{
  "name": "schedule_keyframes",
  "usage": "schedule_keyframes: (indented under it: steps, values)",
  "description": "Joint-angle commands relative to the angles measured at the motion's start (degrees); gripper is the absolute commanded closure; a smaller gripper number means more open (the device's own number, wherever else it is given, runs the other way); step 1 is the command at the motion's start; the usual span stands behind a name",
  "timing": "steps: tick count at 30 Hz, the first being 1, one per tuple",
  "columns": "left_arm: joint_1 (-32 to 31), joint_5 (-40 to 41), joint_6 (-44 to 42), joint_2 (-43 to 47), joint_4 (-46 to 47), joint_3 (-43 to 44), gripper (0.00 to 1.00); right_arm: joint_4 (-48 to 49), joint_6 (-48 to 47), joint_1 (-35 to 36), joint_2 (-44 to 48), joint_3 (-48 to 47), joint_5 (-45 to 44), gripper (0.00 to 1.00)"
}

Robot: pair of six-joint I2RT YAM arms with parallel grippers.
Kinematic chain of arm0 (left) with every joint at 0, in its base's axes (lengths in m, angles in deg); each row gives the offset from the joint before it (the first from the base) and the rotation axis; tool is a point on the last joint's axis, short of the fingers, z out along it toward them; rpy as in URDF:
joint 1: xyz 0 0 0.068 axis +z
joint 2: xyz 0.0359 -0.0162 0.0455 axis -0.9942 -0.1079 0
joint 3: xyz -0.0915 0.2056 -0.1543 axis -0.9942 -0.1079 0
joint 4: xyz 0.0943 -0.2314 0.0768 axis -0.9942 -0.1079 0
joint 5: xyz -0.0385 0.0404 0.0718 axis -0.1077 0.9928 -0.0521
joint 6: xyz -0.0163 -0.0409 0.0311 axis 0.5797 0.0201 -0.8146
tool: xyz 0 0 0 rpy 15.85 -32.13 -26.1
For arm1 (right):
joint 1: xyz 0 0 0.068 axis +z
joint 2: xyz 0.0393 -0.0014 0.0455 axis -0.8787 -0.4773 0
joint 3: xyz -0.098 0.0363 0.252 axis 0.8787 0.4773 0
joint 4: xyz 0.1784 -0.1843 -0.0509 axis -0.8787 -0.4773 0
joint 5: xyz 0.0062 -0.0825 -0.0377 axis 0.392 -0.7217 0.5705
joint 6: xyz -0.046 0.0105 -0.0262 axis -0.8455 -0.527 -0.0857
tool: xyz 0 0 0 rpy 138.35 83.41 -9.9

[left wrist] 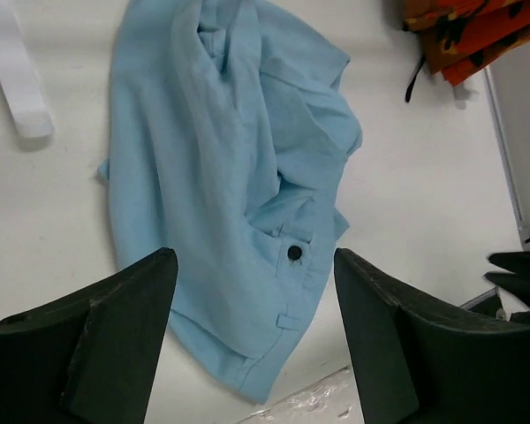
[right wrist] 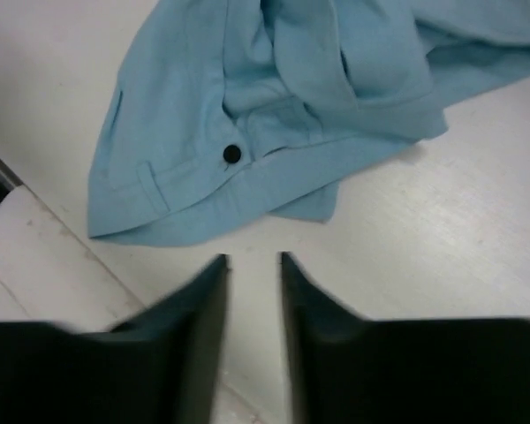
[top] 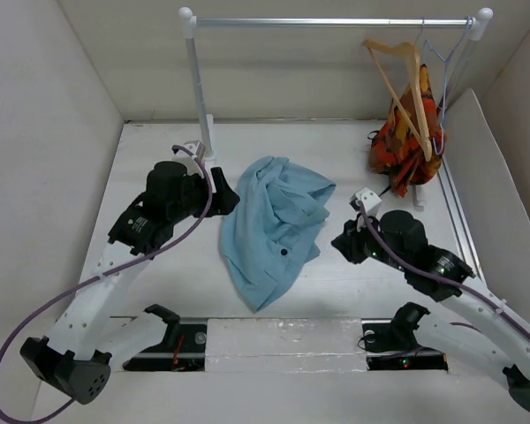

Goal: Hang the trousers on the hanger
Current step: Flatten out the trousers at the center of the board.

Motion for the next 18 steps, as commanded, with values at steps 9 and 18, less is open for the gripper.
schedule_keyframes:
  steps: [9, 18]
  values:
    - [15.6, 1.0, 5.2, -2.4, 7.3, -10.8, 0.72, 11.4, 7.6, 4.1, -5.2, 4.9, 2.3, 0.57]
    - [23.3, -13.5, 3.8, -16.8, 17.6, -16.1, 0.27, 28.0, 16.5, 12.1, -21.4, 10.4, 4.9, 0.11]
